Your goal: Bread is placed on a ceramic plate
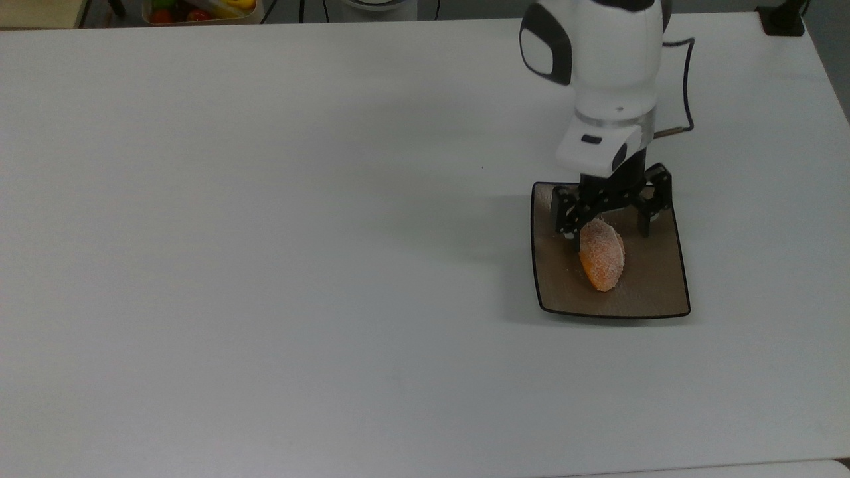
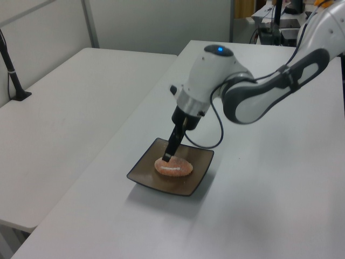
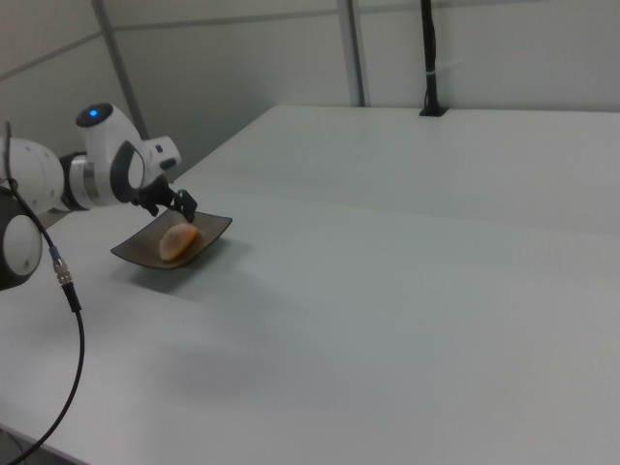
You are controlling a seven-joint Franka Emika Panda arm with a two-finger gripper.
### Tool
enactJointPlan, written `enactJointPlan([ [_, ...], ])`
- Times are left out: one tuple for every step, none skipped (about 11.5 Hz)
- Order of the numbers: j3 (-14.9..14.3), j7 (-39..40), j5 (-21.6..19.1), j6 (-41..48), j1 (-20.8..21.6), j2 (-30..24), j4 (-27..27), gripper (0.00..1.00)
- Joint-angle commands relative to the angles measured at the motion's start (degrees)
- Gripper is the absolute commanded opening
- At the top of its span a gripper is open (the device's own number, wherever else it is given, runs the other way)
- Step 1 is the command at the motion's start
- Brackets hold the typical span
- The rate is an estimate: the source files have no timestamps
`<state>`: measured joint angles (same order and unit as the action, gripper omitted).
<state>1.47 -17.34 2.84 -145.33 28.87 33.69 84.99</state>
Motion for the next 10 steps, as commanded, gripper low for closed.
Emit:
enactJointPlan([
  [-0.33,-1.56,0.5,11.51,-0.47,-11.33,4.13,1.0],
  [-0.33,-1.56,0.06,15.56,-1.96,-14.76,4.22,1.0],
  [-0.33,-1.56,-0.2,20.99,-3.45,-18.27,4.22,1.0],
  [-0.33,-1.56,-0.29,26.79,-4.69,-21.53,4.22,1.0],
  [-0.33,-1.56,-0.29,32.33,-5.83,-24.52,4.22,1.0],
  [-0.24,-1.73,-0.29,38.3,-7.76,-27.94,4.39,1.0],
  [-0.24,-1.73,-2.56,43.93,-10.47,-31.89,5.44,1.0],
  [-0.33,-1.73,-6.49,48.51,-13.98,-34.98,5.71,1.0],
  [-0.33,-1.65,-7.75,53.26,-16.62,-36.83,5.54,1.0],
  [-0.33,-1.65,-7.94,56.09,-18.65,-38.59,5.63,1.0],
])
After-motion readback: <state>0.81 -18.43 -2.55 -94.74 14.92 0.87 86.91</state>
